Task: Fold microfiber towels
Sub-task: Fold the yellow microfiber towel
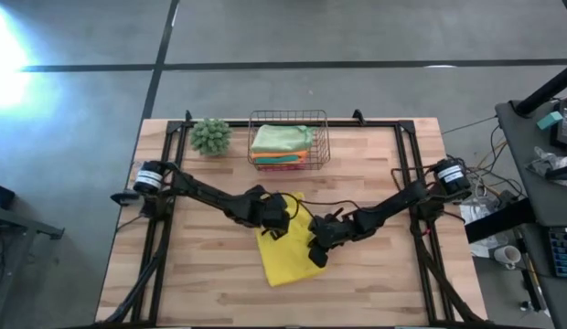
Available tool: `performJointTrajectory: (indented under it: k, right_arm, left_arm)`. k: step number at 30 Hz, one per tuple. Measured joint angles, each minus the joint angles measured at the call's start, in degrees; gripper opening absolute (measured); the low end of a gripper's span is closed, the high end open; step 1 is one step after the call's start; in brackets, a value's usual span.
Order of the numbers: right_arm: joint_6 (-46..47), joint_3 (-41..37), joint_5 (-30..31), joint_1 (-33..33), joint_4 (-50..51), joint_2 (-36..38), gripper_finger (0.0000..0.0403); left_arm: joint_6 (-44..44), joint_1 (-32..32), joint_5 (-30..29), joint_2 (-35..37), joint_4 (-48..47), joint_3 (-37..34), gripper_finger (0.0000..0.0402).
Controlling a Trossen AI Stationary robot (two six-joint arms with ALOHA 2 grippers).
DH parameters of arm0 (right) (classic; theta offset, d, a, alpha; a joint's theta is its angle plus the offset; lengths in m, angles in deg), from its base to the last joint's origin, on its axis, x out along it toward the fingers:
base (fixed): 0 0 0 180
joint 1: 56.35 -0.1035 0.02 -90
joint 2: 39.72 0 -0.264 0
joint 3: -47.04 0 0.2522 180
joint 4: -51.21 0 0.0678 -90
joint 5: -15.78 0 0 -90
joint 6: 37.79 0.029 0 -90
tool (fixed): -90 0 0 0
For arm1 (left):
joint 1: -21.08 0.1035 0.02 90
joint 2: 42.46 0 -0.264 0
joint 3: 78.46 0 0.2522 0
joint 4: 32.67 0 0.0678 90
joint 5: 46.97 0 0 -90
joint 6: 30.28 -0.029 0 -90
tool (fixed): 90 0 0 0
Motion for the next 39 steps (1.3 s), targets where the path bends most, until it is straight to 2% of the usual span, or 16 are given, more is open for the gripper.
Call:
performJointTrajectory:
  k: [8, 17, 26, 30, 39]
  right_arm:
    - [-2.9, 12.8, -0.4, -0.8, 1.5, -9.3, 0.0031]
    - [-9.7, 21.5, 2.8, -1.3, 19.0, -6.4, 0.0011]
    - [-13.1, 21.7, 3.3, -4.5, 27.5, 1.4, 0.0013]
    - [-16.4, 20.9, 6.4, -7.6, 29.1, 4.9, 0.0013]
    - [-19.8, 16.7, 12.4, -16.1, 29.2, 10.9, 0.0013]
  left_arm:
    - [-7.3, 1.8, 1.7, 0.4, -0.1, 0.0, 0.0083]
    - [-8.8, -1.1, 3.1, 5.8, -8.5, 0.3, 0.0083]
    - [-8.5, -9.4, 3.9, 14.5, -13.2, 0.5, 0.0083]
    - [-8.2, -15.0, 3.7, 18.3, -12.9, 2.6, 0.0083]
    - [-7.1, -27.8, -2.1, 17.1, -13.1, 11.5, 0.0083]
